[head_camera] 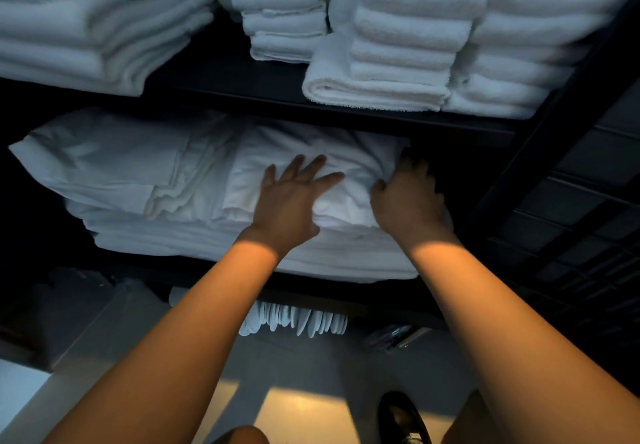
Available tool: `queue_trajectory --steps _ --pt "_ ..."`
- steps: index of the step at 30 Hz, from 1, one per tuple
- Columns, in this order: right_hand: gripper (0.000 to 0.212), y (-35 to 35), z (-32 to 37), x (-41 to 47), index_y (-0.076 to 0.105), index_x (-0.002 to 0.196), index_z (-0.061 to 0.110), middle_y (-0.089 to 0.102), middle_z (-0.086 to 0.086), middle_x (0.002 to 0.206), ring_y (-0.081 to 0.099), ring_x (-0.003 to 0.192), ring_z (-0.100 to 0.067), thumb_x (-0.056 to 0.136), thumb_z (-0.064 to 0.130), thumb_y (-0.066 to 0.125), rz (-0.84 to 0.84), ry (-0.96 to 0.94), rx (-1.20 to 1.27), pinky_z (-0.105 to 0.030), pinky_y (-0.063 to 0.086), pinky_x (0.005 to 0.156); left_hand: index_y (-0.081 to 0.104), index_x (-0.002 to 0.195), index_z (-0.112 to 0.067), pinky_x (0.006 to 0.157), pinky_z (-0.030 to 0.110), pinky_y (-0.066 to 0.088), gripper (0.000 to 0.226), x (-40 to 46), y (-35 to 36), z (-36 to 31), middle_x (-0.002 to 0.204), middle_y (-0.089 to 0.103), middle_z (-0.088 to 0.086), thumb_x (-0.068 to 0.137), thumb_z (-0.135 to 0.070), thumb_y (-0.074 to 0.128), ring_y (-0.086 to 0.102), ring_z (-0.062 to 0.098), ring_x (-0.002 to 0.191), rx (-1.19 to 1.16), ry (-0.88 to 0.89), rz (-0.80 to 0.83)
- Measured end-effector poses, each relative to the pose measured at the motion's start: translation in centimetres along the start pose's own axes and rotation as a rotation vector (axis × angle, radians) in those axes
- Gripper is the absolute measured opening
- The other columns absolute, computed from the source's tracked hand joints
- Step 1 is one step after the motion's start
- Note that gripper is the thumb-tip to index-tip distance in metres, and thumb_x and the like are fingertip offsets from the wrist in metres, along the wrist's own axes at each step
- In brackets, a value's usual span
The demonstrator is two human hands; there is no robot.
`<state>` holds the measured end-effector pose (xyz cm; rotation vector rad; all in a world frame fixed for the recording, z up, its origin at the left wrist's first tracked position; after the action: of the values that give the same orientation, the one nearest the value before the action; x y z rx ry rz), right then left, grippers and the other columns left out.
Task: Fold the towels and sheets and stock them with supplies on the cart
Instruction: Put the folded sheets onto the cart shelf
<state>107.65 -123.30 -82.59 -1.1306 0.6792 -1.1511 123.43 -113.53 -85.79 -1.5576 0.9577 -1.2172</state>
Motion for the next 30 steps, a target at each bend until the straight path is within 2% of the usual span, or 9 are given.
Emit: queue_trajectory --steps 2,5,9,12,15,17,20,24,30 --pt "0.063 -0.5 2.5 -1.5 0.033 0.157 0.018 0.025 -0.013 0.163 0.026 0.148 -0.037 0.097 0.027 0.049 -0.028 -0.189 -0.105 -0.056 0.030 0.114 0.025 0.155 -0.052 0.118 0.064 0.023 0.105 0.2 -0.2 0.0 0.171 0.015 -0.010 0.071 -0.028 0.083 0.016 0.024 0.157 0.006 0.000 0.036" --pt "0.062 0.6 5.5 -3.6 0.041 0.155 0.023 0.027 -0.003 0.168 0.017 0.156 -0.023 0.096 0.034 0.054 0.098 -0.439 0.023 -0.050 0.017 0.124 0.022 0.156 -0.050 0.120 0.061 0.022 0.105 0.0 -0.2 0.2 0.171 0.011 -0.011 0.072 -0.030 0.081 0.013 0.022 0.157 -0.003 0.009 0.057" --pt "0.110 4.2 6.3 -5.2 0.006 0.165 0.031 0.005 0.004 0.173 -0.002 0.159 -0.016 0.080 0.053 0.073 0.285 -0.612 -0.023 -0.048 0.002 0.128 0.015 0.160 -0.043 0.123 0.058 0.016 0.110 -1.4 -0.2 1.3 0.172 0.008 -0.009 0.073 -0.046 0.082 0.012 0.021 0.157 0.025 0.021 0.026" --pt "0.132 5.8 5.3 -4.5 -0.004 0.164 0.033 -0.008 0.001 0.173 -0.009 0.159 -0.023 0.070 0.036 0.089 0.191 -0.650 -0.220 -0.054 0.000 0.127 0.010 0.163 -0.037 0.124 0.061 0.012 0.122 -3.5 0.0 3.3 0.171 0.016 0.001 0.068 -0.042 0.087 0.016 0.028 0.157 0.138 -0.032 -0.043" --pt "0.124 5.9 4.9 -4.2 -0.007 0.163 0.034 -0.011 0.000 0.173 -0.008 0.158 -0.032 0.077 0.007 0.079 0.049 -0.670 -0.345 -0.063 0.008 0.124 0.004 0.164 -0.033 0.120 0.067 0.013 0.125 -5.4 0.1 5.6 0.173 0.006 0.001 0.071 -0.026 0.088 0.005 0.031 0.159 0.247 -0.100 -0.040" --pt "0.118 5.9 4.8 -3.8 -0.005 0.164 0.033 -0.007 -0.001 0.173 -0.002 0.158 -0.036 0.080 0.005 0.073 0.024 -0.665 -0.380 -0.065 0.014 0.122 0.003 0.164 -0.036 0.116 0.067 0.025 0.121 -5.8 -0.4 7.1 0.173 0.001 -0.003 0.076 -0.012 0.082 0.002 0.033 0.158 0.254 -0.134 -0.029" --pt "0.111 4.6 5.3 -3.1 0.010 0.164 0.032 0.011 -0.001 0.173 0.016 0.156 -0.036 0.078 0.019 0.078 -0.006 -0.661 -0.373 -0.060 0.023 0.120 0.023 0.161 -0.038 0.097 0.057 0.050 0.106 -5.0 -2.2 8.5 0.171 0.016 -0.005 0.075 -0.008 0.079 0.024 0.038 0.153 0.210 -0.128 -0.080" --pt "0.098 1.7 7.8 -2.0 0.039 0.156 0.029 0.043 -0.002 0.159 0.046 0.138 -0.038 0.065 0.023 0.078 -0.190 -0.671 -0.243 -0.057 0.039 0.108 0.048 0.147 -0.038 0.086 0.052 0.055 0.083 -2.2 -6.0 11.1 0.160 0.040 -0.001 0.072 -0.015 0.075 0.047 0.037 0.135 0.165 -0.169 -0.245" --pt "0.106 7.1 7.6 -1.6 0.011 0.164 0.034 0.008 0.005 0.173 0.011 0.158 -0.033 0.081 0.032 0.078 0.039 -0.614 -0.274 -0.061 0.019 0.121 0.028 0.160 -0.038 0.101 0.058 0.048 0.097 -2.3 -1.8 12.0 0.171 0.015 0.000 0.079 -0.009 0.072 0.033 0.038 0.147 0.108 -0.207 -0.018"
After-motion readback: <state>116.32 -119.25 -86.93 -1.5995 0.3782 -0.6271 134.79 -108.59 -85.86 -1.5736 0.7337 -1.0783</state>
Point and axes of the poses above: each hand's wrist, its own x-axis towards the middle knuckle, its own y-axis out of the palm, z = x × y, the point moved 10 cm from there along x, towards the middle knuckle
